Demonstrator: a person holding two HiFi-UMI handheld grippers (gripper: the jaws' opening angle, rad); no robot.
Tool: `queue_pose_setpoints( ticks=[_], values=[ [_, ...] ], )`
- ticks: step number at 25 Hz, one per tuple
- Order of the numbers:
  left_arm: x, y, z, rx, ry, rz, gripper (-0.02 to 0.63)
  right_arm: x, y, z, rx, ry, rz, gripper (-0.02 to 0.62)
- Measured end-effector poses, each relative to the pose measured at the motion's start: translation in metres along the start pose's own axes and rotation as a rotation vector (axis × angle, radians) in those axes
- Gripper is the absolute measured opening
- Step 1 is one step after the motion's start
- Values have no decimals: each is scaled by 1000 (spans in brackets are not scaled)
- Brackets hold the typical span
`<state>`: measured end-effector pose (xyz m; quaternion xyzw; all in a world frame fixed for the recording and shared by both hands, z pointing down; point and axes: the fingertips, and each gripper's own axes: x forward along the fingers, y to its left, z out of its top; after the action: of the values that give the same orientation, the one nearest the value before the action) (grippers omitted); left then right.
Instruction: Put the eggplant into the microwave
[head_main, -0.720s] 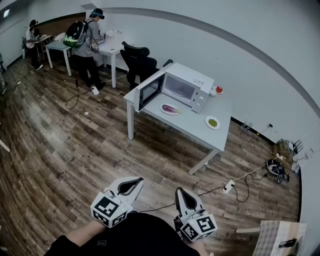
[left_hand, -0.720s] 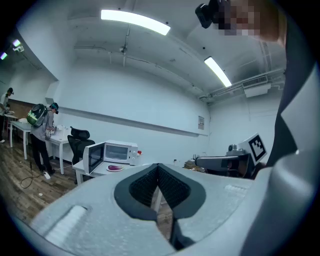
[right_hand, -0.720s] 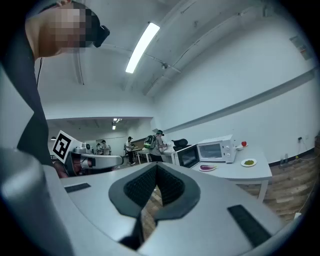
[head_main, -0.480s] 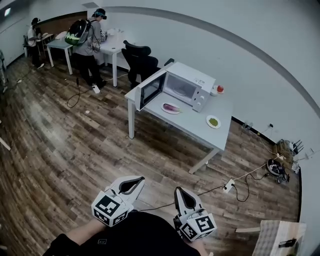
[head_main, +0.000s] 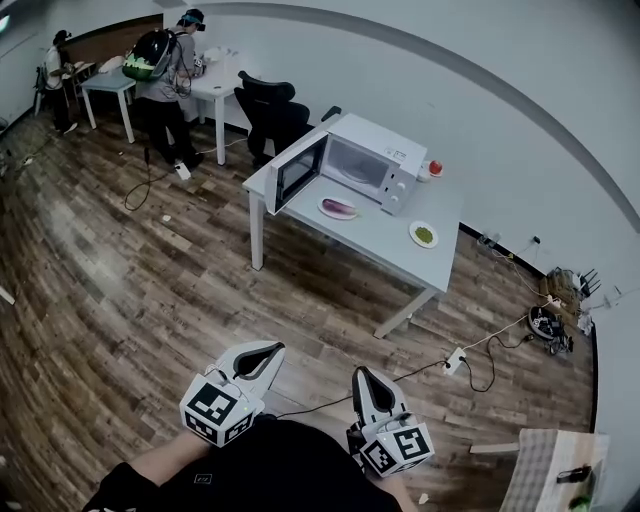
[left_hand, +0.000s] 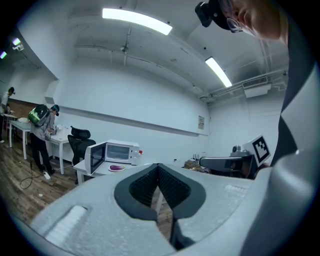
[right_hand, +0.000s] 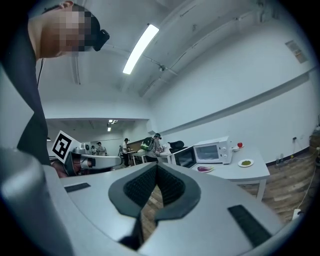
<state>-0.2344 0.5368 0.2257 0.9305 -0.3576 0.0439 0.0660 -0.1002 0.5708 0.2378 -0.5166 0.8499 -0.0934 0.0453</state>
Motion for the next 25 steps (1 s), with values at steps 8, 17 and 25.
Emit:
queue_pose_setpoints(
  ticks=[8,17,25],
  values=[
    [9,31,-10,10,31,-51,8,20,-8,-9,-22,17,-114,17],
    [47,54,-8,25,55,-36,8,44,-45,-21,35,51,-139,17],
    [130,80,-1,-3,72,-8,8,100,-118,-14,56,66,-82,17]
  ],
)
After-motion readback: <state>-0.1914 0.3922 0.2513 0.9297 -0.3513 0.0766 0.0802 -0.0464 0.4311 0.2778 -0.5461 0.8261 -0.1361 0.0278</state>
